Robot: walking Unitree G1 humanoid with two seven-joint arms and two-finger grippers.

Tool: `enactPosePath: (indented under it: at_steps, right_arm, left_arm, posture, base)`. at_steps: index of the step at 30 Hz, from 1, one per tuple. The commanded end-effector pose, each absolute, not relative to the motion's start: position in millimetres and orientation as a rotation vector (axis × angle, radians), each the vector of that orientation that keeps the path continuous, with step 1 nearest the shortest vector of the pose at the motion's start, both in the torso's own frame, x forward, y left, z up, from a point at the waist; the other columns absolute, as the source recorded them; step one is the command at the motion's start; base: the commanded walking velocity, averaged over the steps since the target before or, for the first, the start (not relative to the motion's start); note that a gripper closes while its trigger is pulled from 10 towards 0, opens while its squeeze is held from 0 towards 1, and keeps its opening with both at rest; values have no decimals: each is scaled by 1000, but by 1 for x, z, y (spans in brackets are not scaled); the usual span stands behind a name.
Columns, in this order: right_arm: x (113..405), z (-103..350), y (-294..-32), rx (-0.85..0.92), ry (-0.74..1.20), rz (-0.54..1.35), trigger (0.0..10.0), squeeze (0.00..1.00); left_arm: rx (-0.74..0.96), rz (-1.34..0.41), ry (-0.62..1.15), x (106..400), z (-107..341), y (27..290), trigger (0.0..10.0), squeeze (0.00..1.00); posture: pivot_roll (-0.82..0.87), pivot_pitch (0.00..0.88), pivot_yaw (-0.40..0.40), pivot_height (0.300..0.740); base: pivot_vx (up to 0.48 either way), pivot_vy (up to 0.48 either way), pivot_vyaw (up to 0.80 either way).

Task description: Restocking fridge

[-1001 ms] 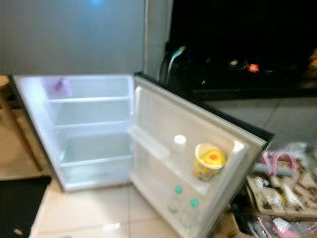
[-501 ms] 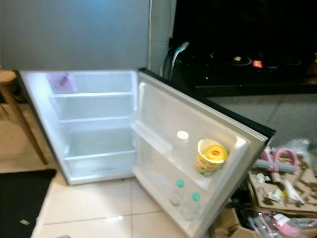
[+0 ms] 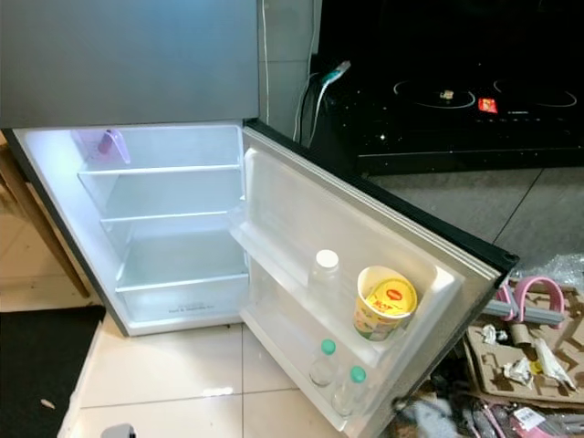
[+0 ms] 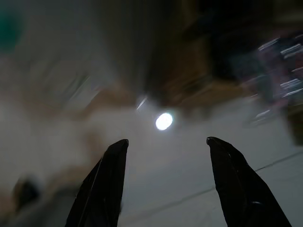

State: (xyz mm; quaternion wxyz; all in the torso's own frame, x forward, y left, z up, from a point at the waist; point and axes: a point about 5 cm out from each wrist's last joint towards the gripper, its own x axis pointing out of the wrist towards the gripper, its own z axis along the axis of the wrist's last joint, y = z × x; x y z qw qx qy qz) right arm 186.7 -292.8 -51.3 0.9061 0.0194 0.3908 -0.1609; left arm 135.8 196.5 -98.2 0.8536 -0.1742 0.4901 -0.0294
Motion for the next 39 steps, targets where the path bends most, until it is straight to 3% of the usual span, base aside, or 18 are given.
enactPosePath:
  at_steps: [1, 10, 14, 17, 18, 19, 21, 23, 33, 38, 39]
  right_arm:
    - [188, -44, -306, 27, 775, -423, 0, 0]
    - [191, -10, -360, -115, 686, -707, 0, 0]
    - [189, 4, -378, -62, 607, -843, 0, 0]
    - [193, 14, -386, 90, 498, -911, 392, 0]
    - [200, 20, -387, 232, 403, -900, 10000, 0]
    - [200, 20, -387, 232, 403, -900, 10000, 0]
    - [214, 31, -387, 429, 249, -846, 10000, 0]
    - [226, 40, -385, 504, 168, -764, 10000, 0]
    - [258, 51, -356, 536, 141, -356, 10000, 0]
    - [259, 49, -351, 535, 151, -306, 10000, 0]
    - [262, 46, -333, 568, 161, -86, 10000, 0]
  left_arm:
    - [-378, -50, 1033, 132, -99, 199, 10000, 0]
    - [-389, -53, 1024, 133, -99, 198, 10000, 0]
    - [-395, -55, 1019, 134, -98, 197, 10000, 0]
    - [-400, -58, 1014, 135, -98, 197, 10000, 0]
    - [-401, -60, 1012, 136, -98, 197, 10000, 0]
    - [-401, -60, 1012, 136, -98, 197, 10000, 0]
    - [-402, -64, 1009, 137, -97, 196, 10000, 0]
    - [-402, -64, 1008, 137, -97, 196, 10000, 0]
    - [-408, -68, 999, 139, -96, 195, 10000, 0]
    - [-409, -69, 999, 139, -96, 195, 10000, 0]
    - [-412, -72, 999, 139, -96, 194, 10000, 0]
  posture:
    - [-67, 0, -24, 740]
    - [-64, 0, -25, 740]
    - [-63, 0, -26, 740]
    - [-62, 0, -25, 740]
    - [-62, 0, -25, 740]
    - [-62, 0, -25, 740]
    - [-62, 0, -24, 740]
    - [-63, 2, -23, 740]
    - [-64, 3, -28, 740]
    - [-64, 3, -28, 740]
    - [-66, 4, -28, 740]
  base:
    - [0, 0, 0]
    - [0, 0, 0]
    - [0, 0, 0]
    - [0, 0, 0]
    - [0, 0, 0]
    - [0, 0, 0]
    - [0, 0, 0]
    - [0, 0, 0]
    - [0, 0, 0]
    - [0, 0, 0]
    - [0, 0, 0]
